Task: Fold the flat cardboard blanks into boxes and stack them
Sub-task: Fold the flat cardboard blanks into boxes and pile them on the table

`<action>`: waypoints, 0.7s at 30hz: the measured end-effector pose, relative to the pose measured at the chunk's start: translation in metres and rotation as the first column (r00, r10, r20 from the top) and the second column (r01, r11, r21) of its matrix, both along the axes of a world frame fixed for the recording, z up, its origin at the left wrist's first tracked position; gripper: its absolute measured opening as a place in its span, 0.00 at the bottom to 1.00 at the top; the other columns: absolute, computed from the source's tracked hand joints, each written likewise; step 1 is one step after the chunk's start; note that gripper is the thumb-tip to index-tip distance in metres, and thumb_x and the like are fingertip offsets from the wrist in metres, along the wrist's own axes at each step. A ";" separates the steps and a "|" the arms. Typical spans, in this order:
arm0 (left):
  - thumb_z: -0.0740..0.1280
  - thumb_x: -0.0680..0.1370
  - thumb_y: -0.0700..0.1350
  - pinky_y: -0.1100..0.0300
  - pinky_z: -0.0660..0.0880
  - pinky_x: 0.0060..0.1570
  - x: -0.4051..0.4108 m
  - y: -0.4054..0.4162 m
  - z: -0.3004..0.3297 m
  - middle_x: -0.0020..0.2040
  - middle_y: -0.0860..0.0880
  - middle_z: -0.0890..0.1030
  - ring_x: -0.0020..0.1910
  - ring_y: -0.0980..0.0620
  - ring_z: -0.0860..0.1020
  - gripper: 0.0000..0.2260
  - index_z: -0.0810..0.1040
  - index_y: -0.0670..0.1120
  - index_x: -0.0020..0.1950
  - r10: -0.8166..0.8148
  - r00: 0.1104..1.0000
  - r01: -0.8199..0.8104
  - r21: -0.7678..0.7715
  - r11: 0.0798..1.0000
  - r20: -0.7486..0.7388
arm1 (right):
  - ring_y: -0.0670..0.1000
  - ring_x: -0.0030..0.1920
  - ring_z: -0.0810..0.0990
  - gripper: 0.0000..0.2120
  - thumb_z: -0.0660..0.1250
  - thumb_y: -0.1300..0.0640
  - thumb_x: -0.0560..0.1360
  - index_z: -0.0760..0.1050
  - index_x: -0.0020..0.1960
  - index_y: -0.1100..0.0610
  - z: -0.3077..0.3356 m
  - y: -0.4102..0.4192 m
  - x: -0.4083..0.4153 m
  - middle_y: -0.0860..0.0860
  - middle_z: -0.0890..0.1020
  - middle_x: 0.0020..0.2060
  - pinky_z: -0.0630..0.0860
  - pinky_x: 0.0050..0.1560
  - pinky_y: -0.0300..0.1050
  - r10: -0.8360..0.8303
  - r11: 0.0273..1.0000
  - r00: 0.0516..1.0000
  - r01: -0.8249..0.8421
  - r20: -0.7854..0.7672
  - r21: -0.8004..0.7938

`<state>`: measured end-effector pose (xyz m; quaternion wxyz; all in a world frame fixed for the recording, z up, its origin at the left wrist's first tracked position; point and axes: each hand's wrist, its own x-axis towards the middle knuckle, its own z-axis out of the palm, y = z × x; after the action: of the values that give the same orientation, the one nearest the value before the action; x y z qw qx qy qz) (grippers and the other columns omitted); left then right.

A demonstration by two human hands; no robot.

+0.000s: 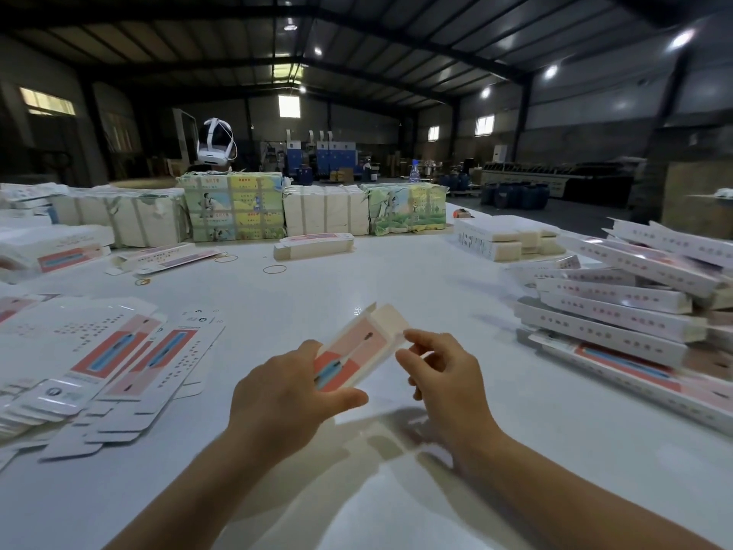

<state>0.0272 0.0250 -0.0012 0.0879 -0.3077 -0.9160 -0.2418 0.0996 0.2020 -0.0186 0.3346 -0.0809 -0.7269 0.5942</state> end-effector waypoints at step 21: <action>0.54 0.59 0.74 0.71 0.73 0.41 -0.001 0.001 -0.006 0.60 0.60 0.75 0.41 0.54 0.77 0.35 0.65 0.59 0.61 -0.064 0.995 0.046 -0.224 0.974 -0.075 | 0.51 0.49 0.78 0.21 0.64 0.56 0.79 0.63 0.67 0.40 0.000 -0.002 -0.001 0.51 0.78 0.47 0.79 0.48 0.38 0.172 0.974 0.963 -0.198 0.206 0.114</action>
<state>0.0258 0.0257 -0.0071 0.0835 -0.3504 -0.9241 -0.1276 0.0989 0.1995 -0.0190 0.2094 -0.0477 -0.7987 0.5621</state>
